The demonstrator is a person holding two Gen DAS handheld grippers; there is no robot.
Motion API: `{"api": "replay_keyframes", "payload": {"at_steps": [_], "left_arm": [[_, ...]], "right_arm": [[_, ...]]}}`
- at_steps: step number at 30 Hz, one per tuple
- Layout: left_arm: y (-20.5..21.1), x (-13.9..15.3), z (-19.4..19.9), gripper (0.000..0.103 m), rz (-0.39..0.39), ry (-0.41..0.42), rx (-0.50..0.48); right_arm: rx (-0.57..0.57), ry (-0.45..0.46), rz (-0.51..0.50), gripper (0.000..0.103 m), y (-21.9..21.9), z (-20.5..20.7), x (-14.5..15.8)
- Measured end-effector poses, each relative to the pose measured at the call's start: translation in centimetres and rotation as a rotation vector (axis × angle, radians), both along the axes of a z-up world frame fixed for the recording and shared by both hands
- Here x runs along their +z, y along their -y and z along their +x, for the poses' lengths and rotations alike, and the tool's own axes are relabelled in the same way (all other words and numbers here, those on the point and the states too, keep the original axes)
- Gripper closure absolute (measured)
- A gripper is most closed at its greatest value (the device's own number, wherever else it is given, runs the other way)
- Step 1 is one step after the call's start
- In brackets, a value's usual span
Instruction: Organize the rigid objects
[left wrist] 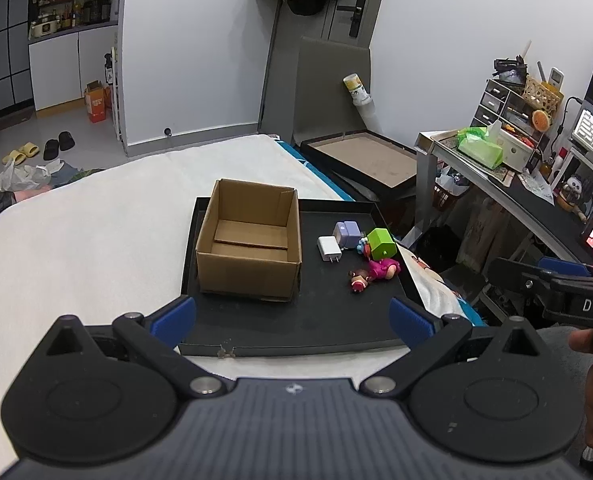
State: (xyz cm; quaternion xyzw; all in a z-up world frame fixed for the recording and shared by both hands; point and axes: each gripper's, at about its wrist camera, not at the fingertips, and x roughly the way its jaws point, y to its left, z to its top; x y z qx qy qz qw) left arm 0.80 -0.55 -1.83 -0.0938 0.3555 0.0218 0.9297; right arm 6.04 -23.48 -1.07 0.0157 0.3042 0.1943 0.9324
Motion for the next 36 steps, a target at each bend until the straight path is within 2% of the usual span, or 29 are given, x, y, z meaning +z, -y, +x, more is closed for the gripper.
{"api": "replay_keyframes", "payload": {"at_steps": [18,36], "left_arm": [[-1.7,-2.6,4.0,0.001,-0.036,-0.062,-0.002],[-5.7,-4.8,9.7,0.001,-0.045,-0.104,0.084]], "right_arm": [[-0.036,-0.047,-0.027,0.000,-0.6,2.9,-2.9],[-0.092,-0.155,-0.007,0.000,0.4,9.5,-6.2]]}}
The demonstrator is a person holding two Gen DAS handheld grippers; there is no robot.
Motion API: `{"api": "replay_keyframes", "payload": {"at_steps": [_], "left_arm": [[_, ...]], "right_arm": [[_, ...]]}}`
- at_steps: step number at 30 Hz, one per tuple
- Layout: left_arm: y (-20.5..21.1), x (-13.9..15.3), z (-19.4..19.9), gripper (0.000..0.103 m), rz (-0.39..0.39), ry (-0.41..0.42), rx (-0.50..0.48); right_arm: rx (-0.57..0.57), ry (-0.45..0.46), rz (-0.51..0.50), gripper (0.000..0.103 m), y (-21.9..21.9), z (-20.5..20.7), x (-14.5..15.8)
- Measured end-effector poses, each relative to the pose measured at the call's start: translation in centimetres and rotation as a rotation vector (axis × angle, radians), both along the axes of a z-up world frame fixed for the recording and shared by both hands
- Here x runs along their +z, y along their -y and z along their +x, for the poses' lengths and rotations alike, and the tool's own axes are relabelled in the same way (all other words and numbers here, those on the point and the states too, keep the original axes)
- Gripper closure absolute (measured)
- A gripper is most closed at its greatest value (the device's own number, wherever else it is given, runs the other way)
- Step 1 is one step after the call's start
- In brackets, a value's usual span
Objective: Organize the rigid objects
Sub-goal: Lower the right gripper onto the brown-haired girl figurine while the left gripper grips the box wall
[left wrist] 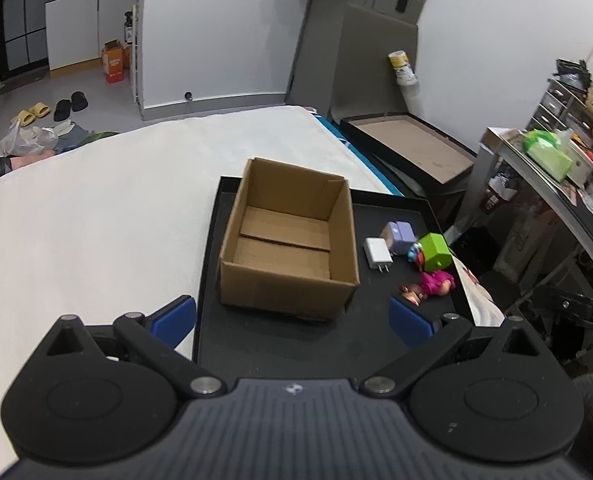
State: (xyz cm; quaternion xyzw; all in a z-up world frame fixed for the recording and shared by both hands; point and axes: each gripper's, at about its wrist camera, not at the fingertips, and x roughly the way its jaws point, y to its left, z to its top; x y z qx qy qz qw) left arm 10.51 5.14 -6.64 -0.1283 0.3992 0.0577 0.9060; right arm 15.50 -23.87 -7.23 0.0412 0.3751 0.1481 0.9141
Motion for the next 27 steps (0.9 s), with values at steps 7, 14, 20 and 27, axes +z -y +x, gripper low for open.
{"api": "replay_keyframes", "payload": {"at_steps": [7,14,20,27], "left_arm": [[-1.3,-0.8,2.4,0.002,-0.008,-0.016,0.033],[-2.4,-2.0,4.7,0.004,-0.003,-0.043,0.054],[-4.1,-3.2,6.6,0.009,-0.002,-0.088,0.090],[-5.3,-4.7,8.7,0.021,-0.002,-0.158,0.086]], "right_arm": [[-0.018,-0.072,0.049,0.003,0.6,3.3,-1.1],[-0.056,-0.137,0.056,0.004,0.7,6.8,-2.5],[-0.085,-0.240,0.060,0.009,0.2,10.4,-5.0],[-0.106,-0.292,0.128,0.011,0.6,12.3,-8.0]]}}
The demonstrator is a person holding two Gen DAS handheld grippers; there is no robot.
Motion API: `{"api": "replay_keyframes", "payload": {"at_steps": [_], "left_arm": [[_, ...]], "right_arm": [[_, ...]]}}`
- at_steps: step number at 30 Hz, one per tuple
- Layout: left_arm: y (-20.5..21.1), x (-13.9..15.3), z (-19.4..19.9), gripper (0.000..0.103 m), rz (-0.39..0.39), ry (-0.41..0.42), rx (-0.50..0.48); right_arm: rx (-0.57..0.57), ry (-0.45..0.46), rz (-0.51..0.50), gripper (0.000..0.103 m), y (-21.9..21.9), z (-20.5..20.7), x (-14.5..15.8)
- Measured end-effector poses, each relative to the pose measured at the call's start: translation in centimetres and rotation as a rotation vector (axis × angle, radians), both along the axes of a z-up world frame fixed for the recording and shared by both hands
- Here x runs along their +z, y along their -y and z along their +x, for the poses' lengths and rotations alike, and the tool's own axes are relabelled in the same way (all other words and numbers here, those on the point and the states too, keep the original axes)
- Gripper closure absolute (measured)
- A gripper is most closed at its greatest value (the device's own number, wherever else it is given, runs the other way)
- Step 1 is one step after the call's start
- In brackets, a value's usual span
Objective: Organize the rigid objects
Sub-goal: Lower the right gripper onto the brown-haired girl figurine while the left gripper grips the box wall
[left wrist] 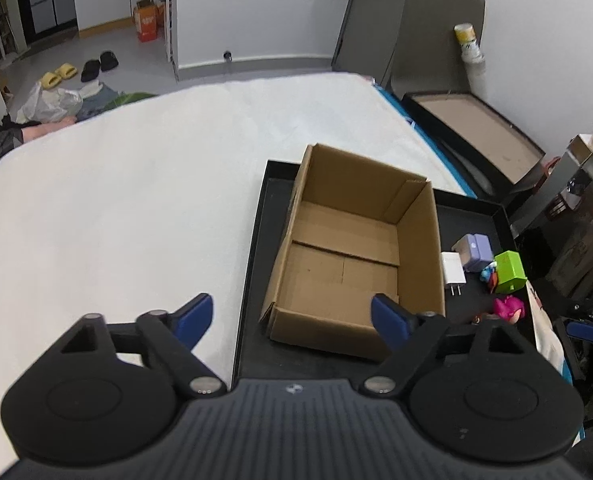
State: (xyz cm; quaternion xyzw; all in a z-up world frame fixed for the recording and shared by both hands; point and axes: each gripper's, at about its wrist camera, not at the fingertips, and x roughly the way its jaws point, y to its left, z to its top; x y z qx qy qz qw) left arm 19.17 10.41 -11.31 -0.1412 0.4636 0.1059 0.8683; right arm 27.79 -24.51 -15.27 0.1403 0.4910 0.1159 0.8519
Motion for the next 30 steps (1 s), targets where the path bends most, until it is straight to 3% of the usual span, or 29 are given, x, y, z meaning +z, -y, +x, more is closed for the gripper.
{"api": "replay_keyframes", "payload": {"at_steps": [4,11,18,23,30], "left_arm": [[-0.6,-1.0,1.1,0.028,-0.030,-0.026,0.005],[-1.2,-3.0,2.6,0.029,-0.033,-0.065,0.024],[-1.8,-4.7,3.5,0.031,-0.049,-0.098,0.051],[-2.3,-6.2,4.1,0.053,-0.082,-0.131,0.069],[-2.3,-7.0,4.5,0.065,-0.102,-0.138,0.067]], "right_arm": [[-0.020,-0.032,0.044,0.018,0.4,0.9,-0.8],[-0.032,-0.118,0.108,0.027,0.3,2.0,-3.2],[-0.051,-0.165,0.104,0.028,0.0,2.9,-4.9],[-0.039,-0.193,0.086,0.028,-0.6,3.7,-6.0],[-0.037,-0.229,0.071,0.028,-1.5,4.6,-6.9]]}}
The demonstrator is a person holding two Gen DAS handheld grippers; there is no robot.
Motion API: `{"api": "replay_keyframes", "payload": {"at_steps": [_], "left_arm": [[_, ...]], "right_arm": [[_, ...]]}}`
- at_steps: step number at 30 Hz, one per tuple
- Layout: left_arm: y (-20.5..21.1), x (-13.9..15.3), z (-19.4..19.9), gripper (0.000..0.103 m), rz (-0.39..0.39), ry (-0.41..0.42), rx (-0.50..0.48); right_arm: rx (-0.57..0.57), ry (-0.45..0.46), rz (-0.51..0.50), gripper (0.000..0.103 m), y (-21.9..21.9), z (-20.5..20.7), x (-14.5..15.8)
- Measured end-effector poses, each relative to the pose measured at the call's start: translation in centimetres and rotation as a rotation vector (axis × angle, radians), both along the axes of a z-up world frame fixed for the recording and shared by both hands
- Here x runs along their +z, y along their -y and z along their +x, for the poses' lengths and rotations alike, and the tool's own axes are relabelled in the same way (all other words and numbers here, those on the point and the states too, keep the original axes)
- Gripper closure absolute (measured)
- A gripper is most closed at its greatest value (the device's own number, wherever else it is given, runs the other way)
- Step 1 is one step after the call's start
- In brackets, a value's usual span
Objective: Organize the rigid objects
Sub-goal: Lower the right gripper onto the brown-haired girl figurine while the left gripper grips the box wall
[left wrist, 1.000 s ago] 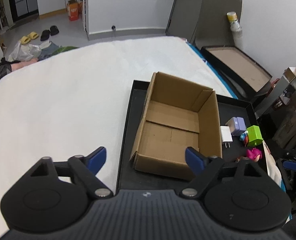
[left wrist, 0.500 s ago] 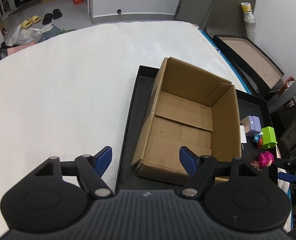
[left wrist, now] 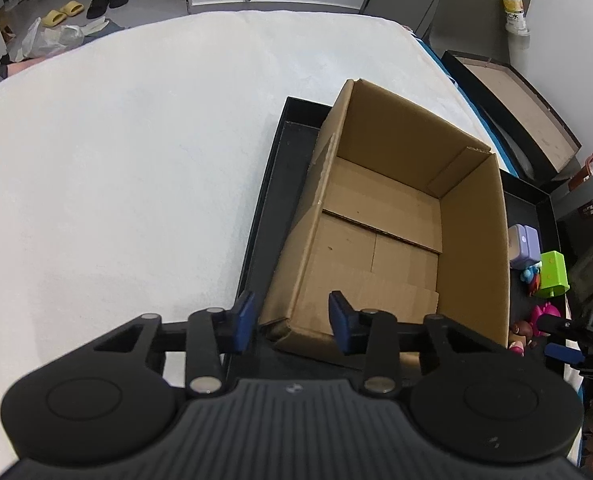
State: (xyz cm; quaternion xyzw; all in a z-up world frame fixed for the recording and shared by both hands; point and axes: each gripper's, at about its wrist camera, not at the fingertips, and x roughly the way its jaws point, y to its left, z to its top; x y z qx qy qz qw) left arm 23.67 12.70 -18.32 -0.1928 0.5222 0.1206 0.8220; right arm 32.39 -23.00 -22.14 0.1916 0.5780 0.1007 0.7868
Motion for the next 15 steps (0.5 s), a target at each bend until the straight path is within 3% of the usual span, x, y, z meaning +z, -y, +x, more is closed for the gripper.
{"api": "replay_keyframes", "payload": {"at_steps": [4,7,10,12,14,15], "left_arm": [[0.1,-0.3,0.0,0.075,-0.004,0.003,0.000],[0.6,-0.3,-0.1,0.077,0.011,0.006,-0.009],[0.7,-0.1,-0.2,0.088,0.012,0.006,-0.021],[0.8,0.0,-0.4,0.090,-0.005,0.005,-0.030],[1.0,0.0,-0.7,0.090,-0.005,0.002,-0.037],[1.1,0.0,-0.8,0.091,-0.003,0.003,-0.042]], "right_arm": [[0.015,-0.001,-0.015,0.028,-0.6,0.3,-0.2],[0.011,-0.013,-0.030,0.028,-0.7,0.5,-0.7],[0.016,-0.024,-0.049,0.028,-1.0,0.8,-1.2],[0.030,-0.024,-0.062,0.035,-1.5,0.9,-1.4],[0.046,-0.032,-0.072,0.057,-1.9,1.0,-1.8],[0.054,-0.036,-0.082,0.061,-2.1,1.0,-1.9]]}}
